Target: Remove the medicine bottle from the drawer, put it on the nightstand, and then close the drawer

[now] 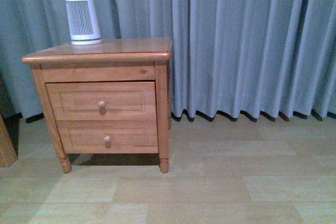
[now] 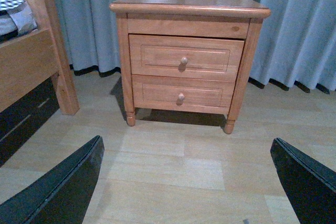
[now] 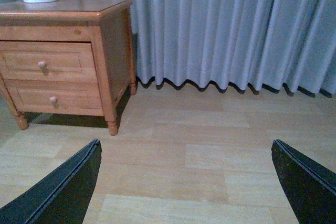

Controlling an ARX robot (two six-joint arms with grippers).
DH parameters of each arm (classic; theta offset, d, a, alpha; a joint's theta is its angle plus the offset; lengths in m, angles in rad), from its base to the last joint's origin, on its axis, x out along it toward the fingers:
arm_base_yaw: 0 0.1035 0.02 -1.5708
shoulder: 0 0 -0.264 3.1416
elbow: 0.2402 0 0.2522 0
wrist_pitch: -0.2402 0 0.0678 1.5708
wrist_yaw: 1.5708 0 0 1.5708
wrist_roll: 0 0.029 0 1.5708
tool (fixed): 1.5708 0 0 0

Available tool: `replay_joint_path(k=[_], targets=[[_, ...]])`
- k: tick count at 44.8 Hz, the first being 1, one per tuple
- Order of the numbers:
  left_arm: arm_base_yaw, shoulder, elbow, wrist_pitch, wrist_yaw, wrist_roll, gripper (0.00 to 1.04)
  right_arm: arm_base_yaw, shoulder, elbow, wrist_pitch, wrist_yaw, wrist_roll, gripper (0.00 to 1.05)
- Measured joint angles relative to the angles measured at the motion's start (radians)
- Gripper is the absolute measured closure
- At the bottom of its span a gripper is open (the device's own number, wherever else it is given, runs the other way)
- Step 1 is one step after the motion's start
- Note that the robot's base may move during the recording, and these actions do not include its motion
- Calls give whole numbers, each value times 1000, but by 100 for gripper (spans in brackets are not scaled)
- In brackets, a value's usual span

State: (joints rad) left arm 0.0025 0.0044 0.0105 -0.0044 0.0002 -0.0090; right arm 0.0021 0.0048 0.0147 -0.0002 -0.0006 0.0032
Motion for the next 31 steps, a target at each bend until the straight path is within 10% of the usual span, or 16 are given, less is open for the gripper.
replay_joint_path(k=[31], targets=[[0,0,0,0,0,0,6,0,0,0,0,0,0,7]])
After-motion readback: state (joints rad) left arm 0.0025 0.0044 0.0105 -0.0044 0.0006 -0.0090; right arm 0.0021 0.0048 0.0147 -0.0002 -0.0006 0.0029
